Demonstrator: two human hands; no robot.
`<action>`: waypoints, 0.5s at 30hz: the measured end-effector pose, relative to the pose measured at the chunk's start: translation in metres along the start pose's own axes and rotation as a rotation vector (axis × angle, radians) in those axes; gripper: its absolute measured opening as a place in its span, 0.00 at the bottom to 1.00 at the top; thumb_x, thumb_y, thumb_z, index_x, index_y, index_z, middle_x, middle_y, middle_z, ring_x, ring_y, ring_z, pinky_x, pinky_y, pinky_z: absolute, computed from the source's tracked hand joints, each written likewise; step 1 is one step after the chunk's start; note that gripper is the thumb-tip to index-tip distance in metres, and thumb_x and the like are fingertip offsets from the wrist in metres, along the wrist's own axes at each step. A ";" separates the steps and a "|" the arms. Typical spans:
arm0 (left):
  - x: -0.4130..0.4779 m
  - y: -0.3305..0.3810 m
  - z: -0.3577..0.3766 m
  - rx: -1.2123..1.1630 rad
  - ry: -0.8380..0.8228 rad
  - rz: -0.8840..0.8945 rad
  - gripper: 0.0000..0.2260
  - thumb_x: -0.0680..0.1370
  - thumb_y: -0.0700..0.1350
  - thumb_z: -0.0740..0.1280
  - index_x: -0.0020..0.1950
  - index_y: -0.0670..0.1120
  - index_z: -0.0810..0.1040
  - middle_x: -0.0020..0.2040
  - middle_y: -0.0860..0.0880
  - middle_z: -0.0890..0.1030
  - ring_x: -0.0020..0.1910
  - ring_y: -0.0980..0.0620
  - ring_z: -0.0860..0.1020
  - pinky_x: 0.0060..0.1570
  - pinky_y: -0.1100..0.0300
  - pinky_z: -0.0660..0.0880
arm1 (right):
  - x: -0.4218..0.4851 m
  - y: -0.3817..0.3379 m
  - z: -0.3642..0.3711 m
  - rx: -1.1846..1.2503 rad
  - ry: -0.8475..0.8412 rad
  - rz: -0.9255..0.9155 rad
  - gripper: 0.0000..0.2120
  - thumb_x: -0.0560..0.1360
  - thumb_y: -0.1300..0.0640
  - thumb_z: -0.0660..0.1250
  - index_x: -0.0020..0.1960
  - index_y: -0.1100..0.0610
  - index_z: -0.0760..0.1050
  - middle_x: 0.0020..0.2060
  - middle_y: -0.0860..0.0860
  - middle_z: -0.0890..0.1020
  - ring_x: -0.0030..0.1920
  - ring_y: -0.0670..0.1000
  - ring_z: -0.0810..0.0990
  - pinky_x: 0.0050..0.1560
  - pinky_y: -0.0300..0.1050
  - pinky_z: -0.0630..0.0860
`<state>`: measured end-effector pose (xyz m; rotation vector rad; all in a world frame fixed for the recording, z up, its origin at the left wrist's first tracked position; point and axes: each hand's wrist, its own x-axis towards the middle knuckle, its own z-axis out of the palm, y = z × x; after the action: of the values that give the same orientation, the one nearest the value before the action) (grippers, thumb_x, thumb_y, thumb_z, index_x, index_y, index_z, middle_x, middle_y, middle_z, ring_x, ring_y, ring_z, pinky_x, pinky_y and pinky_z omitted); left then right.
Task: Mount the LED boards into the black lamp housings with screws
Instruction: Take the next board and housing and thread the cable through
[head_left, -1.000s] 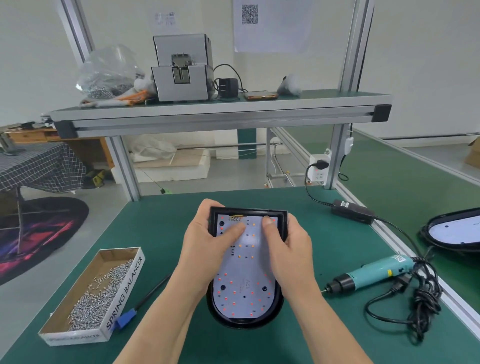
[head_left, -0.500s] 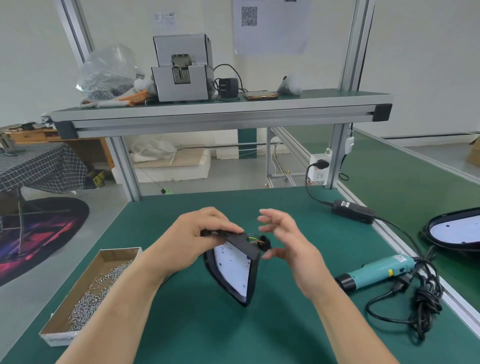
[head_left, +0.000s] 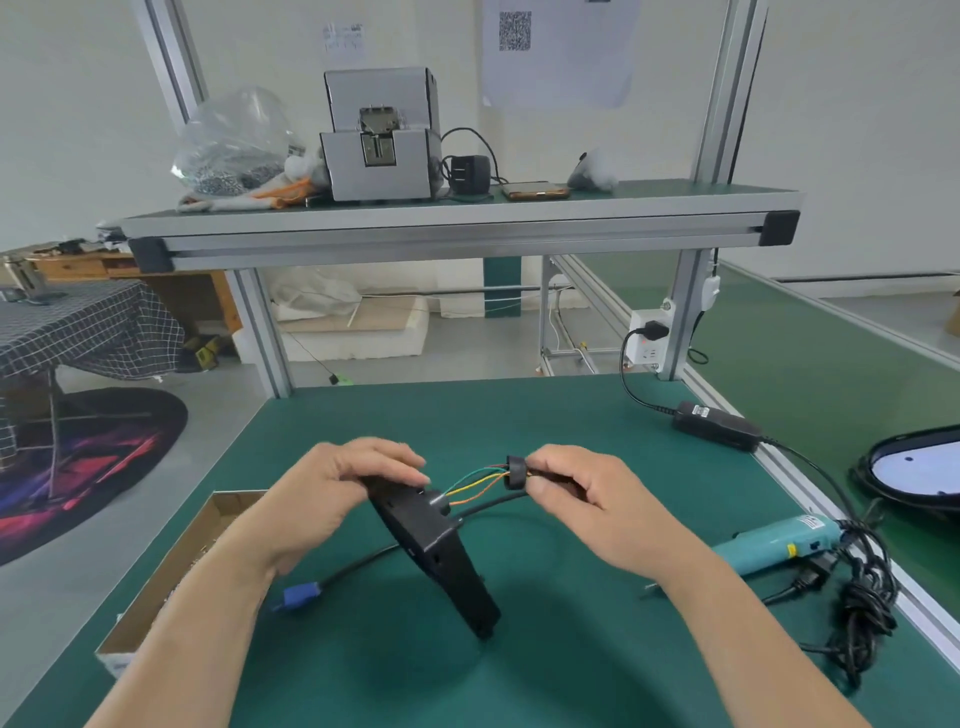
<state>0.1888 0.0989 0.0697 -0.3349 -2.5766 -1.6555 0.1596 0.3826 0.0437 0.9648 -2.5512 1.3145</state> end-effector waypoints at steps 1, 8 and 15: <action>0.001 0.010 -0.005 0.073 0.072 -0.003 0.32 0.71 0.19 0.54 0.47 0.50 0.89 0.57 0.54 0.84 0.64 0.58 0.77 0.68 0.62 0.69 | 0.002 -0.006 -0.001 -0.037 -0.027 -0.013 0.06 0.80 0.49 0.62 0.46 0.46 0.76 0.33 0.44 0.73 0.34 0.45 0.68 0.37 0.40 0.67; 0.005 0.075 0.053 0.754 -0.357 0.205 0.30 0.78 0.50 0.66 0.79 0.55 0.60 0.73 0.56 0.72 0.69 0.57 0.72 0.67 0.64 0.67 | 0.014 -0.052 -0.005 -0.378 -0.087 -0.117 0.06 0.79 0.52 0.62 0.48 0.46 0.77 0.40 0.45 0.82 0.38 0.49 0.75 0.41 0.50 0.73; 0.000 0.063 0.055 0.690 -0.146 0.153 0.12 0.82 0.54 0.53 0.42 0.49 0.65 0.38 0.52 0.74 0.38 0.49 0.72 0.40 0.52 0.69 | 0.016 -0.071 -0.019 -0.438 0.044 -0.205 0.09 0.79 0.50 0.64 0.42 0.51 0.75 0.32 0.43 0.70 0.37 0.47 0.70 0.40 0.51 0.72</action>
<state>0.2062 0.1738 0.1027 -0.5873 -2.9236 -0.6415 0.1850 0.3595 0.1106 1.0480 -2.4697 0.6743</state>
